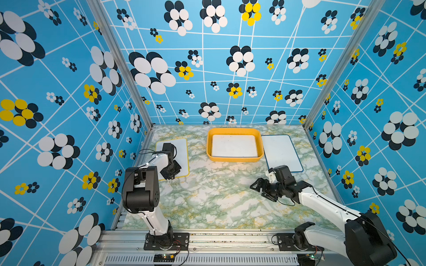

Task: Put the whiteboard into the storage box
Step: Move the whiteboard to the center of the board.

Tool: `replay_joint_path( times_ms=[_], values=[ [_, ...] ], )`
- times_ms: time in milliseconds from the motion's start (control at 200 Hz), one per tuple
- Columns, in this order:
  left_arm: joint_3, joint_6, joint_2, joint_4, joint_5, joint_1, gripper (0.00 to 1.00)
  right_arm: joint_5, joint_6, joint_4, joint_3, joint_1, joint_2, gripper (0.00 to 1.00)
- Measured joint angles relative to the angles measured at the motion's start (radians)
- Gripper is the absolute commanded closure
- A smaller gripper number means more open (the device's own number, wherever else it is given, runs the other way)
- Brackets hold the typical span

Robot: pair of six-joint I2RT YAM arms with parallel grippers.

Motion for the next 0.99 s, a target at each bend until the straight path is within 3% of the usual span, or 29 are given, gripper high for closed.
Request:
replay_joint_path(
  times_ms=[350, 535, 660, 720, 995],
  values=[
    [-0.029, -0.018, -0.016, -0.023, 0.038, -0.062, 0.65, 0.000, 0.006, -0.003, -0.036, 0.000, -0.078, 0.07],
    [-0.027, -0.018, -0.016, -0.037, 0.074, -0.072, 0.58, 0.000, 0.011, -0.003, -0.053, 0.000, -0.121, 0.06],
    [0.000, -0.018, -0.004, -0.111, 0.081, -0.074, 0.58, 0.000, 0.013, -0.003, -0.061, 0.000, -0.122, 0.06],
    [0.023, -0.016, 0.013, -0.145, 0.080, -0.075, 0.51, 0.000, 0.013, -0.003, -0.062, 0.000, -0.119, 0.06],
    [0.094, 0.003, 0.068, -0.231, 0.071, -0.109, 0.50, 0.000, 0.013, -0.003, -0.062, 0.000, -0.115, 0.06]
  ],
)
